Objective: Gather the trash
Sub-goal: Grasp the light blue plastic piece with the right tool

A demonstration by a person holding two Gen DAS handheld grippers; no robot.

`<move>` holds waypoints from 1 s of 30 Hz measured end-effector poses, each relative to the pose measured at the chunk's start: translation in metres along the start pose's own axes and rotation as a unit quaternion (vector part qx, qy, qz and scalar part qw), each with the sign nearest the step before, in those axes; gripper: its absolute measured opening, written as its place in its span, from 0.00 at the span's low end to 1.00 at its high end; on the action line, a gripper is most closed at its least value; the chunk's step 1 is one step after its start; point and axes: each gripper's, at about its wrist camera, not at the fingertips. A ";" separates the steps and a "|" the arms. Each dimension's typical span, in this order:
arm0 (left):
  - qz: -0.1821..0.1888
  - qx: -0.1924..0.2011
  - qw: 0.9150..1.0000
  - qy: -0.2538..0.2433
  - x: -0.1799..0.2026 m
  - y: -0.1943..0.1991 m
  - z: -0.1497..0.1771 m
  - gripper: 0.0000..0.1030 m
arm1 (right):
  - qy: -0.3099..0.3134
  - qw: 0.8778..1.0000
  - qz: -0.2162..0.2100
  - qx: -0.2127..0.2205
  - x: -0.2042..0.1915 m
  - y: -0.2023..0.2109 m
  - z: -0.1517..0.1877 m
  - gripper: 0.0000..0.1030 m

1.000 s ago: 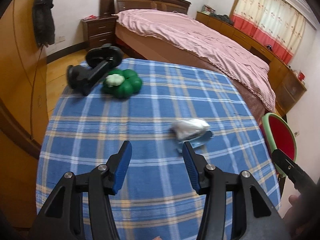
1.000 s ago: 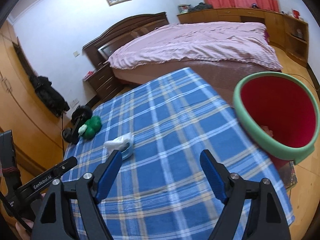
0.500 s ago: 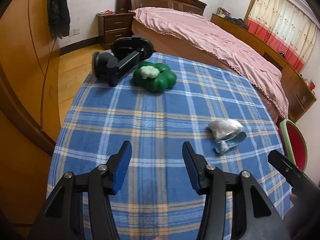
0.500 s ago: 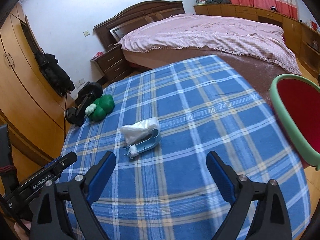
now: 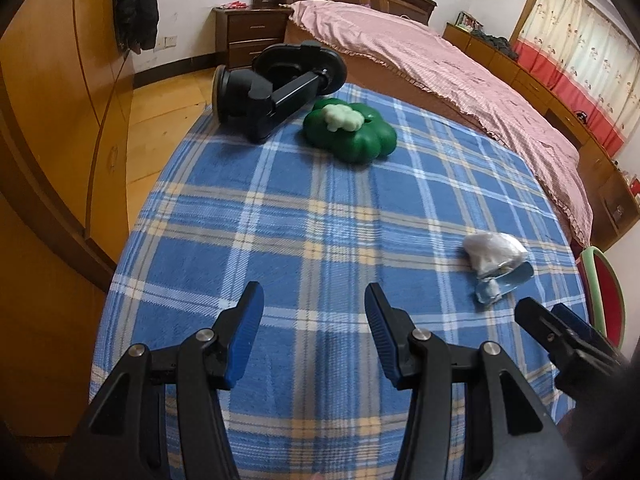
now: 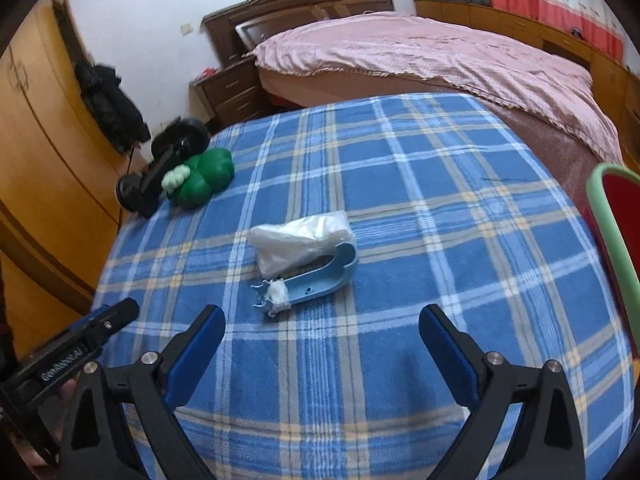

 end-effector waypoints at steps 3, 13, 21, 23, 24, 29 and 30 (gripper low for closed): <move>-0.001 -0.005 1.000 0.003 -0.002 -0.004 0.001 0.51 | 0.022 1.000 0.008 -0.004 -0.006 -0.010 0.000 0.99; 0.000 -0.014 1.000 0.010 -0.006 -0.012 0.003 0.51 | 0.053 0.998 0.034 -0.007 -0.014 -0.034 -0.007 0.99; 0.002 -0.018 1.000 0.010 -0.005 -0.013 0.005 0.51 | 0.088 0.994 0.063 -0.004 -0.018 -0.045 -0.003 0.81; 0.002 -0.018 1.000 0.011 -0.005 -0.012 0.005 0.51 | 0.093 0.994 0.058 0.002 -0.020 -0.043 -0.003 0.72; 0.002 -0.017 1.000 0.011 -0.004 -0.012 0.005 0.51 | 0.094 0.994 0.058 0.001 -0.020 -0.042 -0.003 0.71; 0.003 -0.014 1.000 0.012 -0.004 -0.009 0.006 0.51 | 0.078 0.996 0.048 0.000 -0.015 -0.036 0.000 0.71; 0.004 -0.014 1.000 0.012 -0.003 -0.009 0.006 0.51 | 0.074 0.996 0.046 0.001 -0.013 -0.033 0.001 0.71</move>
Point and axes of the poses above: each gripper's, at about its wrist camera, not at the fingertips, and y roughly against the way its jaws point, x to its right, z to its underside, and after that the axes turned 6 degrees about x, right-handed
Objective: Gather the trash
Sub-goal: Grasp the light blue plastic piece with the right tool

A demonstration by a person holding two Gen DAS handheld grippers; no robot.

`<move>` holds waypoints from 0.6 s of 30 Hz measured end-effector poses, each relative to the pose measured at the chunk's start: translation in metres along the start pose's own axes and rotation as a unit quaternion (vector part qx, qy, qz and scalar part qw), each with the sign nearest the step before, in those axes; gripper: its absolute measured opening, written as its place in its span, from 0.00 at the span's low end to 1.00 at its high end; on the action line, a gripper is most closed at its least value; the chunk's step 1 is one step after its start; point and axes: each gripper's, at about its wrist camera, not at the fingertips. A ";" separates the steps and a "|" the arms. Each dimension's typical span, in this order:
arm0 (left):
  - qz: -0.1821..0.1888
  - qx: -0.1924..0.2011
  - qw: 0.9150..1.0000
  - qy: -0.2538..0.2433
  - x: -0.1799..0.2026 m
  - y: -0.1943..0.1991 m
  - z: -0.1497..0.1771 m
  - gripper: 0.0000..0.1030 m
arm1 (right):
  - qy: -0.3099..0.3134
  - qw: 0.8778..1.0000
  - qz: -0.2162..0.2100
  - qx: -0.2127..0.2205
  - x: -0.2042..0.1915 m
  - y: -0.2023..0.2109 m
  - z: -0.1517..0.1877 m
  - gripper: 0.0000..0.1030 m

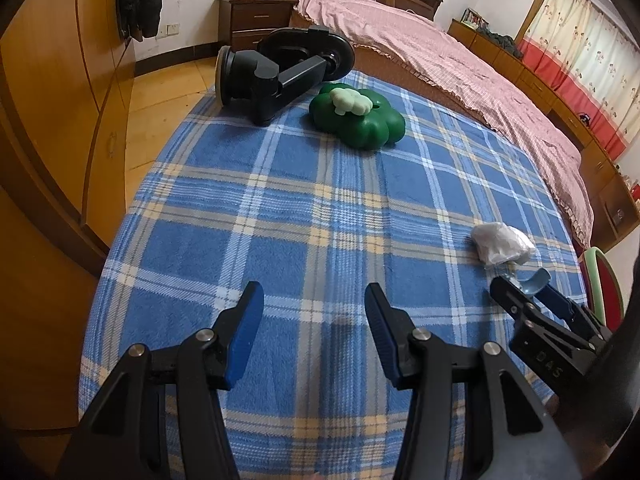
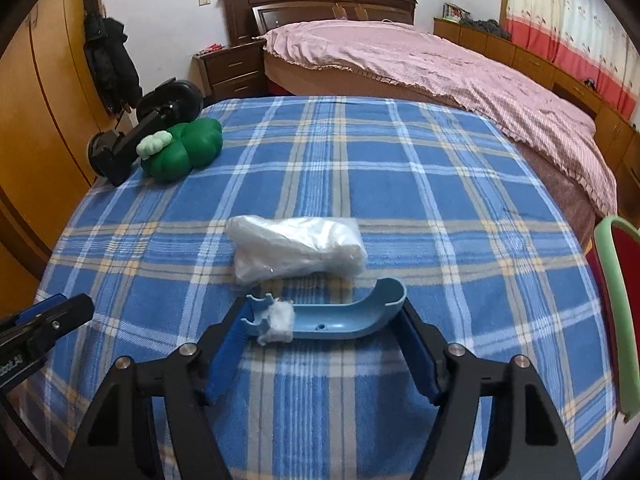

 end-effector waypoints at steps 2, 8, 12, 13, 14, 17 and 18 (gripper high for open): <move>0.002 0.001 1.000 -0.001 0.001 0.001 0.000 0.51 | -0.010 1.000 -0.002 0.004 0.005 0.007 0.002 0.71; 0.011 0.008 1.000 -0.004 0.007 0.007 -0.001 0.51 | -0.046 0.999 -0.007 0.018 0.027 0.032 0.007 0.71; 0.026 0.010 1.000 -0.006 0.014 0.010 -0.002 0.51 | -0.076 0.997 -0.005 0.032 0.046 0.048 0.009 0.71; 0.028 0.011 1.000 -0.009 0.016 0.011 -0.001 0.51 | -0.083 0.996 -0.003 0.035 0.051 0.052 0.009 0.71; 0.030 0.011 0.999 -0.010 0.018 0.011 -0.001 0.51 | -0.091 0.995 -0.001 0.039 0.056 0.055 0.009 0.71; 0.038 0.009 0.999 -0.016 0.026 0.011 -0.001 0.51 | -0.107 0.993 0.004 0.048 0.068 0.064 0.009 0.71; 0.041 0.008 0.999 -0.019 0.029 0.011 -0.001 0.51 | -0.113 0.992 0.007 0.051 0.073 0.067 0.009 0.71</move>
Point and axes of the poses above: each gripper's, at about its wrist camera, not at the fingertips, and y roughly against the way its jaws point, x to its right, z to its underside, and after that the axes turned 6 degrees about x, right-handed
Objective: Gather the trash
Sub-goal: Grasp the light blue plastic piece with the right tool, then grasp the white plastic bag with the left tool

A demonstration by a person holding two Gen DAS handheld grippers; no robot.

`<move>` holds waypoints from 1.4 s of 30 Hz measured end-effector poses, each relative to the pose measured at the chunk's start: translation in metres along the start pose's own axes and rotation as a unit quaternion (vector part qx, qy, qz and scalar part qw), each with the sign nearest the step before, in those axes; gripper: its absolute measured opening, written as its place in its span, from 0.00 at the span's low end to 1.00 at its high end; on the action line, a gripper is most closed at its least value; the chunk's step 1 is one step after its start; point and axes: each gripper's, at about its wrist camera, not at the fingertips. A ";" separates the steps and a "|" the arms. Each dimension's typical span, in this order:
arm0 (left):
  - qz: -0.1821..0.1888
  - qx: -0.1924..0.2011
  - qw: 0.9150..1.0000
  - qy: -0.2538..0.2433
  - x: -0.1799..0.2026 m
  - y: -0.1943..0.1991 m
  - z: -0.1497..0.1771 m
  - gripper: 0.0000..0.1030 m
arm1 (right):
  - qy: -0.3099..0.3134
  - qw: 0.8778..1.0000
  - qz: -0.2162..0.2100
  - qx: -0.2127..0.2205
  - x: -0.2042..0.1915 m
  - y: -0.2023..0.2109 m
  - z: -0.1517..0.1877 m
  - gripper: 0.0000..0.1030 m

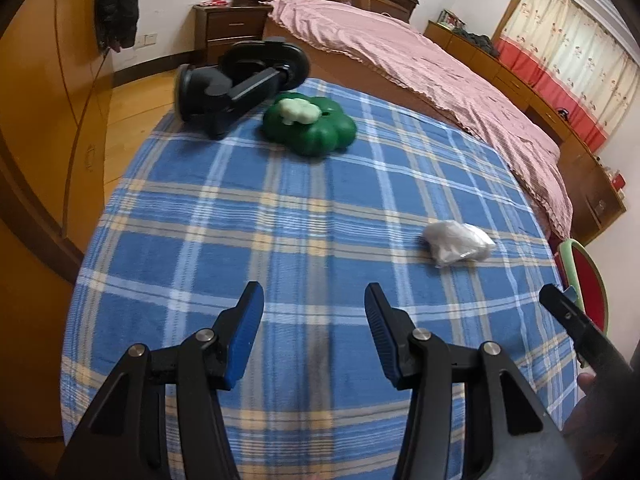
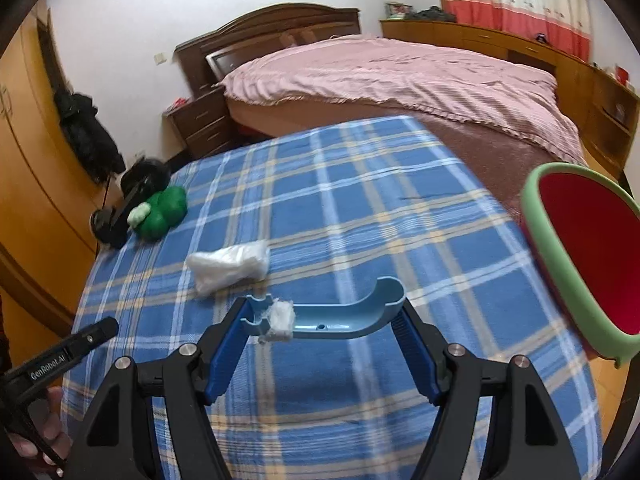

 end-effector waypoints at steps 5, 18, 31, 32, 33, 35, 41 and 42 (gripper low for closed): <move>0.007 -0.003 1.000 -0.014 0.014 -0.003 -0.002 0.51 | -0.025 1.000 0.012 0.009 0.020 0.006 -0.005 0.71; 0.029 -0.005 0.998 -0.048 0.053 -0.019 -0.011 0.51 | -0.070 0.997 0.018 0.016 0.054 0.008 -0.011 0.71; 0.076 -0.019 0.995 -0.058 0.092 -0.056 -0.024 0.51 | -0.094 0.995 0.026 0.007 0.078 -0.002 -0.013 0.71; 0.079 -0.019 0.995 -0.059 0.095 -0.059 -0.025 0.51 | -0.094 0.995 0.026 0.006 0.079 -0.003 -0.013 0.71; 0.079 -0.019 0.995 -0.060 0.097 -0.062 -0.026 0.51 | -0.095 0.995 0.025 0.005 0.080 -0.004 -0.013 0.71; 0.081 -0.022 0.995 -0.061 0.102 -0.068 -0.028 0.52 | -0.097 0.995 0.026 0.003 0.082 -0.006 -0.012 0.71; 0.089 -0.021 0.995 -0.049 0.110 -0.078 -0.032 0.56 | -0.101 0.995 0.028 -0.002 0.086 -0.009 -0.012 0.71; 0.090 -0.020 0.995 -0.050 0.112 -0.080 -0.033 0.58 | -0.101 0.994 0.028 -0.003 0.087 -0.010 -0.012 0.71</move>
Point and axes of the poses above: each gripper's, at about its wrist camera, not at the fingertips, and y roughly against the way its jaws point, x to its right, z to its underside, and after that the axes turned 6 degrees about x, right-handed
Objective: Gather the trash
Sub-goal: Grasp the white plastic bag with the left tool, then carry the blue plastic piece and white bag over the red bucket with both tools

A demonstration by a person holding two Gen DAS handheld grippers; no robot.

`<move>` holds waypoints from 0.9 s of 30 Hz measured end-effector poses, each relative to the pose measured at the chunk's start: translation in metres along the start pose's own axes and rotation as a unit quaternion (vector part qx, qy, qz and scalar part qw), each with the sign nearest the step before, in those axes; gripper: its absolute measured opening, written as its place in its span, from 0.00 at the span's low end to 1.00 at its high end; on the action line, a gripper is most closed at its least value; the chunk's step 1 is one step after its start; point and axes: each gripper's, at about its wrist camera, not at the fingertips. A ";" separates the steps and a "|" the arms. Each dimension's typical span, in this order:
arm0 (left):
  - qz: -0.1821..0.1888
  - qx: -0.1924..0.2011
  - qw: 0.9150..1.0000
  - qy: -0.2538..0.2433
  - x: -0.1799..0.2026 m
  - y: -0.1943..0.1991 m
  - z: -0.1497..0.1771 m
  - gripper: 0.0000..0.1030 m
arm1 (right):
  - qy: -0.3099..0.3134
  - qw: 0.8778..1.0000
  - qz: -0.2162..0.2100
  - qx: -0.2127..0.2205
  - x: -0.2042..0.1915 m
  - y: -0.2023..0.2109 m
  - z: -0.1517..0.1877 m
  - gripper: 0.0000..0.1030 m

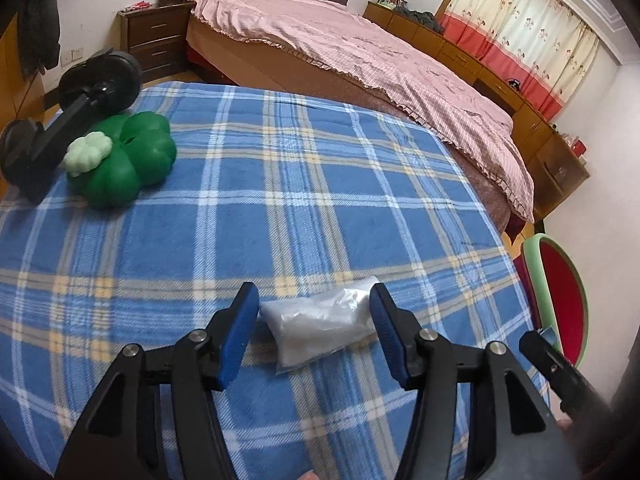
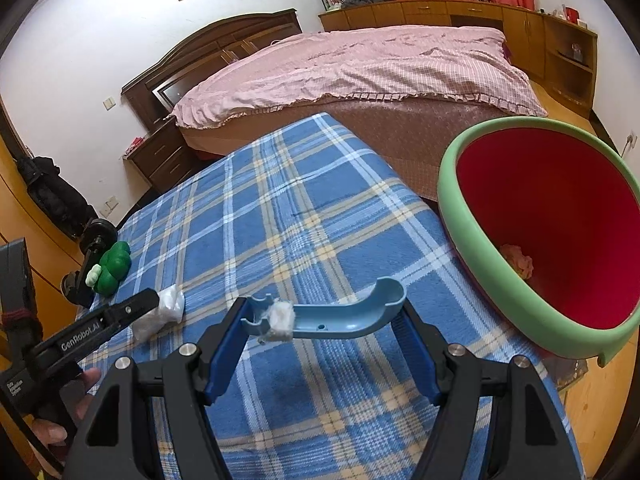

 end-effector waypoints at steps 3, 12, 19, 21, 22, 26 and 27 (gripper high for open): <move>0.002 -0.002 1.000 0.000 0.003 -0.004 0.000 0.60 | -0.001 1.000 0.000 -0.001 0.001 -0.001 -0.001 0.71; 0.012 -0.010 1.000 -0.013 0.014 -0.008 0.007 0.61 | -0.008 1.000 -0.001 -0.001 0.006 -0.001 -0.002 0.71; 0.015 -0.010 0.999 -0.041 0.024 -0.002 0.017 0.55 | -0.011 1.000 -0.002 0.003 0.009 0.002 -0.002 0.71; 0.017 -0.009 0.999 -0.046 0.025 0.000 0.020 0.48 | -0.013 1.000 -0.004 0.005 0.010 0.004 -0.001 0.71; 0.020 -0.010 0.999 -0.047 0.026 0.001 0.021 0.44 | -0.013 1.000 -0.004 0.006 0.010 0.005 -0.001 0.71; 0.023 -0.011 0.998 -0.050 0.028 0.007 0.025 0.31 | -0.014 1.000 -0.008 0.013 0.011 0.014 -0.001 0.71; 0.023 -0.009 0.998 -0.052 0.029 0.009 0.026 0.31 | -0.015 1.000 -0.009 0.015 0.011 0.016 -0.002 0.71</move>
Point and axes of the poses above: each gripper's, at about its wrist camera, not at the fingertips, and y roughly against the way its jaws point, x to its right, z to its underside, and after that the axes turned 6 degrees about x, right-handed
